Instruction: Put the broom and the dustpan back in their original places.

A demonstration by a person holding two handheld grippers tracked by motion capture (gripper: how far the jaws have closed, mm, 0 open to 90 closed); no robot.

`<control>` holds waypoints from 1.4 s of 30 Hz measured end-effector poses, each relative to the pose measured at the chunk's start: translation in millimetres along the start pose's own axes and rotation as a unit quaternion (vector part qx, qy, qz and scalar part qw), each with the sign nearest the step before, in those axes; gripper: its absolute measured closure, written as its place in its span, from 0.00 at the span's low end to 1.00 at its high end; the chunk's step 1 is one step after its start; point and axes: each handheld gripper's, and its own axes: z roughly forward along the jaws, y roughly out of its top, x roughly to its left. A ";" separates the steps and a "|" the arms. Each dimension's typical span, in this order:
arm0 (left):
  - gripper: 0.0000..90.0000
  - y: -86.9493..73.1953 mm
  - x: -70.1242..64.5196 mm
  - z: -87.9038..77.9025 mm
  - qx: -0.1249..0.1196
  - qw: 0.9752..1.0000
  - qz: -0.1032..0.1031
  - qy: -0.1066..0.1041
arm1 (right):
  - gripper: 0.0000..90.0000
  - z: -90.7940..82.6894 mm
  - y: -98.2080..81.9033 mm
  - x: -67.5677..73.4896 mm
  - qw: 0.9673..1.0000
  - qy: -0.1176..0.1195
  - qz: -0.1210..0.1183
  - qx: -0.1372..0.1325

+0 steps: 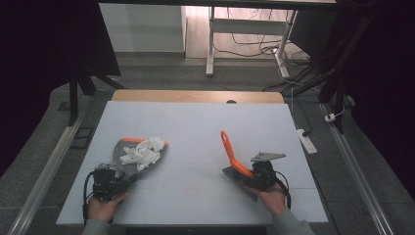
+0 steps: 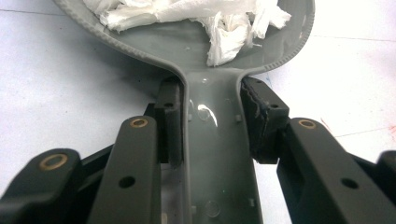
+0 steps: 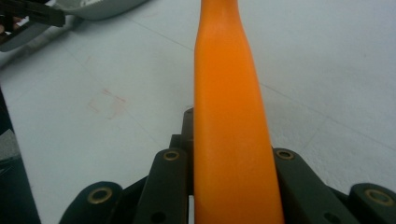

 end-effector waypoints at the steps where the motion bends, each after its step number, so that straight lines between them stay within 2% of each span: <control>1: 0.68 0.1 -0.4 0.5 0.000 1.000 0.000 0.001 | 0.85 1.3 -0.8 -2.0 1.000 -0.002 0.003 0.004; 4: 0.68 0.2 -1.1 1.4 0.001 1.000 0.001 0.002 | 0.85 4.4 -2.9 -8.8 1.000 -0.010 0.013 0.015; 8: 0.68 0.1 -0.8 2.1 0.000 1.000 -0.001 -0.001 | 0.85 4.3 -3.6 -16.4 1.000 -0.015 0.020 0.016; 11: 0.67 0.0 -0.2 2.0 -0.003 1.000 0.000 -0.004 | 0.84 4.3 -4.0 -19.9 1.000 -0.019 0.017 0.018; 18: 0.43 -0.2 -0.3 -0.7 -0.007 1.000 0.022 -0.004 | 0.76 5.5 -4.5 -24.4 0.999 -0.034 -0.003 0.028; 22: 0.34 -0.1 0.6 -5.7 -0.016 0.999 0.030 -0.001 | 0.64 4.4 -4.5 -27.8 0.998 -0.053 -0.011 0.034; 28: 0.30 0.8 0.6 -12.3 -0.025 0.998 0.051 0.005 | 0.53 1.4 -5.4 -37.6 0.997 -0.071 0.005 0.040; 31: 0.30 1.3 0.5 -15.0 -0.029 0.998 0.059 0.007 | 0.51 0.9 -5.3 -40.3 0.996 -0.071 0.011 0.044; 34: 0.29 2.4 0.7 -18.7 -0.035 0.997 0.067 0.009 | 0.41 0.8 -3.7 -39.7 0.993 -0.104 -0.001 0.055; 37: 0.29 3.3 0.6 -22.1 -0.041 0.996 0.074 0.008 | 0.42 -1.0 -3.9 -43.5 0.994 -0.098 0.010 0.052; 39: 0.29 3.8 0.6 -23.1 -0.041 0.996 0.080 0.009 | 0.41 -1.2 -4.1 -43.4 0.993 -0.102 0.005 0.052; 42: 0.29 4.2 0.3 -24.3 -0.040 0.995 0.088 0.008 | 0.40 -1.8 -4.3 -44.9 0.993 -0.110 0.011 0.052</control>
